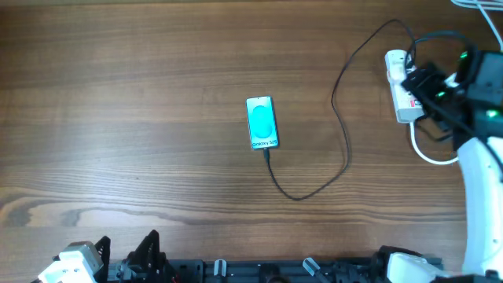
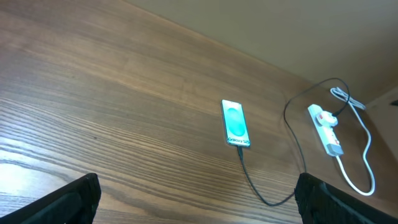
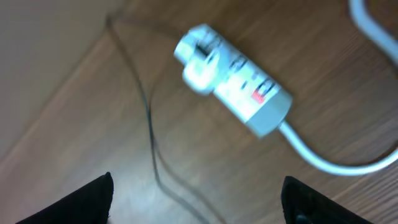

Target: Plug charger to phone and switch on socket

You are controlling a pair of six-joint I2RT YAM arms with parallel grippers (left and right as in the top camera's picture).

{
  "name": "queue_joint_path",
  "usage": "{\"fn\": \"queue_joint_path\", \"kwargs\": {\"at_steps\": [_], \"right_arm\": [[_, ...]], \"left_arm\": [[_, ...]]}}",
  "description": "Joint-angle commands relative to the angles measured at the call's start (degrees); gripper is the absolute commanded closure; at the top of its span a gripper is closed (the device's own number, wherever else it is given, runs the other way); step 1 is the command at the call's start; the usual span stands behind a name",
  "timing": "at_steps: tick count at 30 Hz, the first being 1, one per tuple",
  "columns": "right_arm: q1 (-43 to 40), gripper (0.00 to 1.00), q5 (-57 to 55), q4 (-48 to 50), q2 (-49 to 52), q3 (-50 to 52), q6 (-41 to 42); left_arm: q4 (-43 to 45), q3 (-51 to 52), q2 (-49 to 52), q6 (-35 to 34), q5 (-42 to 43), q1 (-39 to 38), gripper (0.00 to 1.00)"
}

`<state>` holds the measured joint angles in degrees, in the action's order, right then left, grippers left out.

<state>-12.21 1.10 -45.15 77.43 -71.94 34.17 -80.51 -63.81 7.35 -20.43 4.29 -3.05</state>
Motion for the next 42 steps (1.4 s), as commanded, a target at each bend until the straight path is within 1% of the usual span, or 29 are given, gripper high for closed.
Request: {"fn": "queue_joint_path", "kwargs": {"at_steps": [1, 2, 3, 4, 6, 8, 9, 10, 11, 13, 14, 19, 24, 25, 28, 32, 39, 42], "right_arm": [[-3.67, 0.21, -2.97, -0.85, 7.52, -3.91, -1.31], [-4.46, 0.26, -2.82, -0.87, 10.10, -4.76, -1.16], [-5.14, 0.36, -2.62, -0.81, 13.11, -5.53, -1.14], [-5.51, 0.42, -2.64, -0.72, 15.39, -6.10, -0.96], [-5.84, 0.59, -2.86, 1.75, 20.02, -6.82, -0.92], [-5.88, 0.80, -2.89, 4.26, 22.08, -6.82, 1.01], [-5.88, 0.86, -2.80, 5.46, 22.58, -6.82, 1.36], [-5.88, 0.95, -3.06, 7.15, 23.28, -6.82, 2.25], [-5.88, 0.95, -3.08, 9.07, 24.28, -6.82, 2.25], [-5.88, 0.95, -3.72, 11.02, 25.73, -6.82, 2.45], [-5.88, 0.95, -4.63, 11.89, 26.97, -6.82, 3.34], [-5.88, 0.95, -5.01, 16.59, 34.16, -6.82, 4.94], [-5.81, 0.95, -0.59, 21.42, 39.23, -6.82, 6.82], [-5.81, 0.96, -0.42, 22.03, 39.36, -6.82, 8.00], [-5.77, 0.95, 1.55, 24.24, 39.36, -6.82, 8.13], [-5.03, 0.95, 1.49, 26.32, 39.39, -6.82, 8.44], [0.26, 0.95, -6.16, 27.12, 40.39, -6.75, 8.44], [0.57, 0.95, -6.29, 27.39, 42.14, -6.75, 8.41]], "left_arm": [[0.11, 0.17, -0.37, 0.11, -0.76, -0.04, 0.00], [0.11, 0.17, -0.37, 0.11, -0.76, -0.04, 0.00], [0.13, 0.17, -0.37, 0.11, -0.76, -0.04, 0.00], [0.13, 0.17, -0.37, 0.11, -0.76, -0.04, 0.00], [0.83, 0.17, -0.37, 0.15, -1.22, -0.04, 0.00], [6.82, 0.17, -0.37, 0.61, -1.27, -0.04, 0.00], [10.14, 0.17, -0.35, 0.74, -2.86, -0.04, 0.00], [13.11, 0.17, -0.35, 0.74, -8.44, -0.04, 0.00], [12.33, 0.17, -0.35, 0.72, -13.90, -0.04, 0.00], [9.81, 0.17, -0.35, 0.72, -17.53, -0.04, 0.00], [8.50, 0.17, -0.35, 0.72, -17.86, -0.04, 0.00], [3.21, 0.17, -0.35, 0.72, -17.86, -0.04, 0.00], [3.37, 0.17, -0.35, 0.72, -17.86, -0.04, 0.00], [3.32, 0.17, -0.35, 0.72, -17.88, -0.04, 0.00], [3.34, 0.17, -0.35, 0.72, -17.88, -0.04, 0.00], [3.39, 0.17, -0.35, 0.72, -17.88, -0.04, 0.00], [3.50, 0.17, -0.35, 0.72, -17.88, -0.04, 0.00], [3.50, 0.17, -0.35, 0.72, -17.86, -0.04, 0.00]]}}
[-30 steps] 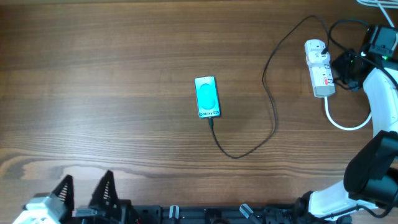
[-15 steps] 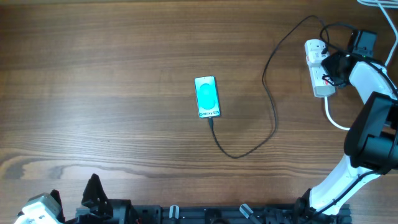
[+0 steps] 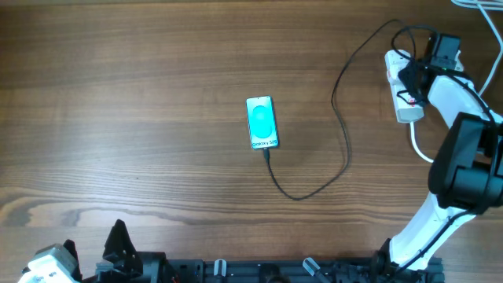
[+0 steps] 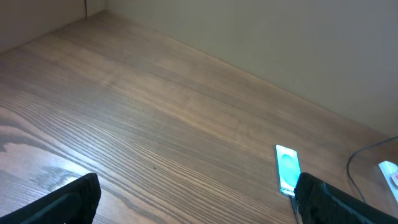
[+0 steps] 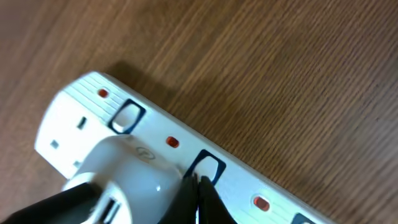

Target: Plug charger to phone and switch on socket

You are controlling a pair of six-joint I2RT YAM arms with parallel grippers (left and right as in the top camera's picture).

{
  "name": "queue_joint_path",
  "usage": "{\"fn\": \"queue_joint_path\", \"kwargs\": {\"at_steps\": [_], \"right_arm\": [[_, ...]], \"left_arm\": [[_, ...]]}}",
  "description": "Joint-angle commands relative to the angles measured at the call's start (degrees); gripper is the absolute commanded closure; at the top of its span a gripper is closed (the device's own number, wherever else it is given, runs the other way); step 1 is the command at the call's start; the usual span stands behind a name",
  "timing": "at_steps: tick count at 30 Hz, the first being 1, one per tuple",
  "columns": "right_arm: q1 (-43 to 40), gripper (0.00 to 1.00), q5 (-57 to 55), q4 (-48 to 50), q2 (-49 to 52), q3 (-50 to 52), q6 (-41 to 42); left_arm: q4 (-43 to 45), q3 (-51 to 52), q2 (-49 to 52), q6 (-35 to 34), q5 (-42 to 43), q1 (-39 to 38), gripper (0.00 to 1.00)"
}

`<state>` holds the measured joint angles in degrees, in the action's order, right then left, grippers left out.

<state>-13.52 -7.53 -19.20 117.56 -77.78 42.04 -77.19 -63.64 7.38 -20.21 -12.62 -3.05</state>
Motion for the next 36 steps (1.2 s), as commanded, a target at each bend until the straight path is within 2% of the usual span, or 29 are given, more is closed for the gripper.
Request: {"fn": "queue_joint_path", "kwargs": {"at_steps": [1, 15, 31, 36], "right_arm": [[1.88, 0.95, 2.32, 1.44, 2.10, -0.92, 0.50], [-0.59, 0.95, 2.29, 0.61, -4.26, -1.09, -0.07], [0.83, 0.95, 3.65, -0.02, 2.14, -0.63, -0.13], [0.81, 0.95, 3.34, -5.97, -5.14, -0.68, -4.85]], "left_arm": [[0.17, 0.00, -0.37, 0.50, -0.96, -0.04, 0.00], [0.17, 0.00, -0.37, 0.50, -0.96, -0.04, 0.00], [0.17, 0.00, -0.37, 0.50, -0.96, -0.04, 0.00], [0.17, 0.00, -0.37, 0.50, -0.94, -0.04, 0.00]]}}
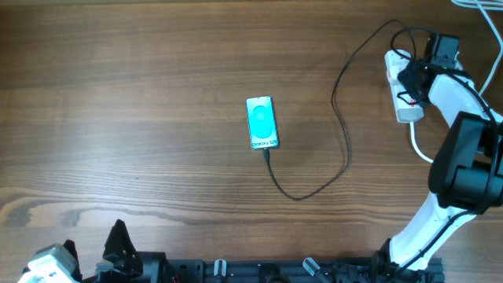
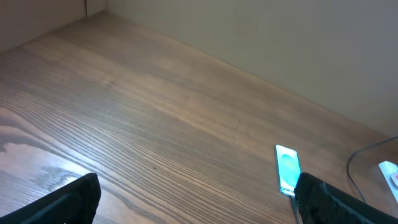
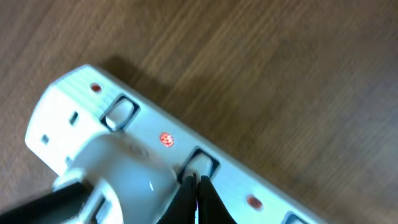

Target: Plug charger to phone and switch on socket

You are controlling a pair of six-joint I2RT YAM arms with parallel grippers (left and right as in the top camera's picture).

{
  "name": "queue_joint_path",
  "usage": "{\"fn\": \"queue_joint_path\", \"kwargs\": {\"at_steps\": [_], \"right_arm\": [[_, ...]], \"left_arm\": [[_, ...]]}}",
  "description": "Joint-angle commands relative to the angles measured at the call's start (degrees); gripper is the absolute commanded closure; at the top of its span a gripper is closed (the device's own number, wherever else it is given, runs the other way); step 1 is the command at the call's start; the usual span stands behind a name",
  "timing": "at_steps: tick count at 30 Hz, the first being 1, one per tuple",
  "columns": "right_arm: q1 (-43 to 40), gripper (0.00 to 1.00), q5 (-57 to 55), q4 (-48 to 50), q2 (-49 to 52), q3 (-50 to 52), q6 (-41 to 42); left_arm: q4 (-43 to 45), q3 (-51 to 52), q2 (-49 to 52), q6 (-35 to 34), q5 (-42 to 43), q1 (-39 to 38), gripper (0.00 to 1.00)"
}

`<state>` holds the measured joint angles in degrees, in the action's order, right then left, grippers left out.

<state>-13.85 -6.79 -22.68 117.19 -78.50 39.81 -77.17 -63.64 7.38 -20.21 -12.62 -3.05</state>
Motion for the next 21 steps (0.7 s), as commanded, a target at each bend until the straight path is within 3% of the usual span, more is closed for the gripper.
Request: {"fn": "queue_joint_path", "kwargs": {"at_steps": [1, 8, 12, 21], "right_arm": [[1.14, 0.95, 2.10, -4.26, -7.93, 0.04, -2.93], [1.14, 0.95, -2.71, -17.62, -32.48, 0.07, -1.07], [1.14, 0.95, -2.71, -26.38, -44.33, 0.07, -0.85], [1.14, 0.95, -0.76, -45.16, -62.49, 0.07, -8.48]], "left_arm": [[0.13, 0.00, -0.37, 0.50, -0.94, -0.04, 0.00], [-0.90, 0.00, -0.52, 0.48, -0.94, -0.07, 0.00], [-0.90, 0.00, -6.99, 0.48, -0.94, -2.16, 0.00], [-3.06, -1.57, -7.02, 0.48, -0.94, -1.55, 0.00]]}}
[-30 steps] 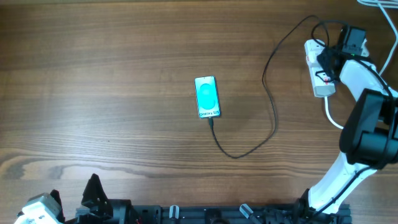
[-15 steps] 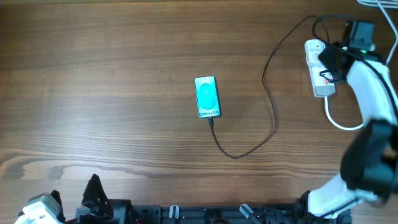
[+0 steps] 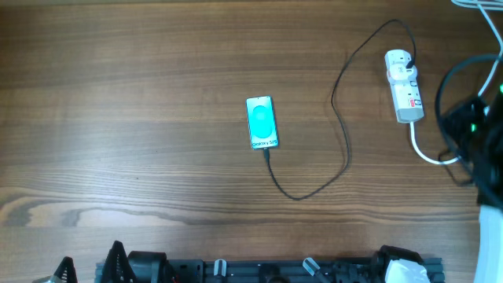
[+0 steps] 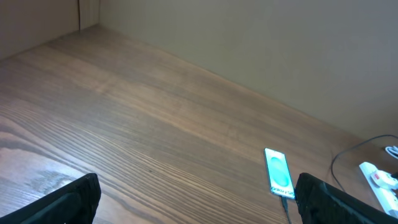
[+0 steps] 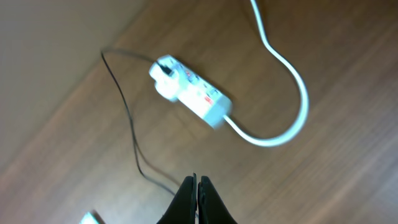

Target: Plug charger to phone and switch on socket

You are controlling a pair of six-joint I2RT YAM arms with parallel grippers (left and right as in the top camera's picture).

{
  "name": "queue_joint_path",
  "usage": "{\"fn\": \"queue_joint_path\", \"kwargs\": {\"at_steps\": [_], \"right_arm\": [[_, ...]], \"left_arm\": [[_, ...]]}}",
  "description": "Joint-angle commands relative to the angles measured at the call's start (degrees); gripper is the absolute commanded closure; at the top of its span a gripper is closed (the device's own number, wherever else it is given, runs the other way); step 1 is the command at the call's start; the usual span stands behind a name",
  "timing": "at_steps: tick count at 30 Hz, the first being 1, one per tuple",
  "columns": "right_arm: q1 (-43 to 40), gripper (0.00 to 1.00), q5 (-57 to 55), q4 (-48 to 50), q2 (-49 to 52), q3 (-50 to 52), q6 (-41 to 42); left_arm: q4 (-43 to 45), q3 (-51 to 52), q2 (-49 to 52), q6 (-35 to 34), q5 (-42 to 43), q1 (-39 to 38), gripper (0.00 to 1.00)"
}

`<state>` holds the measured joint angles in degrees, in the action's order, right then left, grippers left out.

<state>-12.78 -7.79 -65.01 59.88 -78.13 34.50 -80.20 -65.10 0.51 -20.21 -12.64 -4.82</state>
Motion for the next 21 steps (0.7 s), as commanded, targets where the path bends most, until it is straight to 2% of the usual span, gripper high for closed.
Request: {"fn": "queue_joint_path", "kwargs": {"at_steps": [1, 8, 11, 17, 18, 19, 21], "right_arm": [[0.07, 0.95, 0.55, -5.49, -8.28, -0.31, -3.04], [0.07, 0.96, 0.70, -25.97, -22.62, -0.28, -2.86], [0.07, 0.95, 7.91, -27.15, -25.09, 0.24, -9.18], [0.07, 0.94, 12.17, -27.15, -39.10, 0.24, -9.03], [0.07, 0.68, 12.11, -27.15, -41.92, 0.24, -9.14], [0.07, 0.56, 12.11, -27.15, -44.00, 0.24, -10.27], [0.07, 0.55, 15.76, -27.17, -47.21, 0.24, -10.32]], "left_arm": [[-0.02, -0.11, -0.15, 0.48, -0.92, 0.22, 0.00], [-0.02, -0.11, -0.15, 0.48, -0.92, 0.22, 0.00], [-0.02, -0.11, -0.15, 0.48, -0.92, 0.22, 0.00], [-0.02, -0.11, -0.15, 0.48, -0.92, 0.22, 0.00], [-0.02, -0.11, -0.15, 0.48, -0.92, 0.22, 0.00], [-0.02, -0.11, -0.15, 0.48, -0.92, 0.22, 0.00], [-0.02, -0.11, -0.15, 0.48, -0.92, 0.22, 0.00]]}}
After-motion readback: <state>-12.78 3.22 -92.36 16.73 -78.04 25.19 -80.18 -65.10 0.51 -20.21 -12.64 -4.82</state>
